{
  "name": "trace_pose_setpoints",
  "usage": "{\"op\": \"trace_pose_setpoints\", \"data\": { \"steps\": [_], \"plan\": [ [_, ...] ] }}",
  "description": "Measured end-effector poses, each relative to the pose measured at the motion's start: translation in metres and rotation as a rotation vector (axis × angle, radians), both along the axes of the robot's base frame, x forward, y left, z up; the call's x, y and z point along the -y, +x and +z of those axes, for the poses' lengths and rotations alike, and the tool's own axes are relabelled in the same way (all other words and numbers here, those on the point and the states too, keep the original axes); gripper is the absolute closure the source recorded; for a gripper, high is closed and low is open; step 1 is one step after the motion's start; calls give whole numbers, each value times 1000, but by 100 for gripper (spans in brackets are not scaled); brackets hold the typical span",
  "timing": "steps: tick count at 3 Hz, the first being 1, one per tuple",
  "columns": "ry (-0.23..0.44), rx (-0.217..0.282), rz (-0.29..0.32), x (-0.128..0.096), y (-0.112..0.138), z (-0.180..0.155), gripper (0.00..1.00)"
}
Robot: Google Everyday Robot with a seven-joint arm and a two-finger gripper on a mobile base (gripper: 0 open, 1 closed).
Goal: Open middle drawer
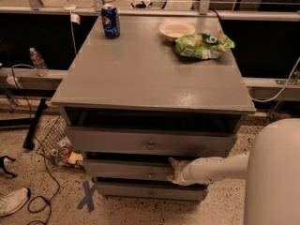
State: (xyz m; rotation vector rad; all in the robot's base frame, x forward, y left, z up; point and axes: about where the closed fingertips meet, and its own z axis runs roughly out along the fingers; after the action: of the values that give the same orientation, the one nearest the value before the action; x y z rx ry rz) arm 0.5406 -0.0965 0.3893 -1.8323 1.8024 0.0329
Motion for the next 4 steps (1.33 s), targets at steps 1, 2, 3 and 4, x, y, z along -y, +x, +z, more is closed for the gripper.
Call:
{"op": "trace_pose_setpoints", "data": {
  "steps": [1, 2, 3, 4],
  "plan": [
    [-7, -12, 1, 8, -7, 2, 84],
    [-7, -13, 1, 9, -8, 3, 100],
    [-7, -13, 1, 9, -8, 3, 100],
    [-10, -43, -11, 18, -22, 4, 100]
  ]
}}
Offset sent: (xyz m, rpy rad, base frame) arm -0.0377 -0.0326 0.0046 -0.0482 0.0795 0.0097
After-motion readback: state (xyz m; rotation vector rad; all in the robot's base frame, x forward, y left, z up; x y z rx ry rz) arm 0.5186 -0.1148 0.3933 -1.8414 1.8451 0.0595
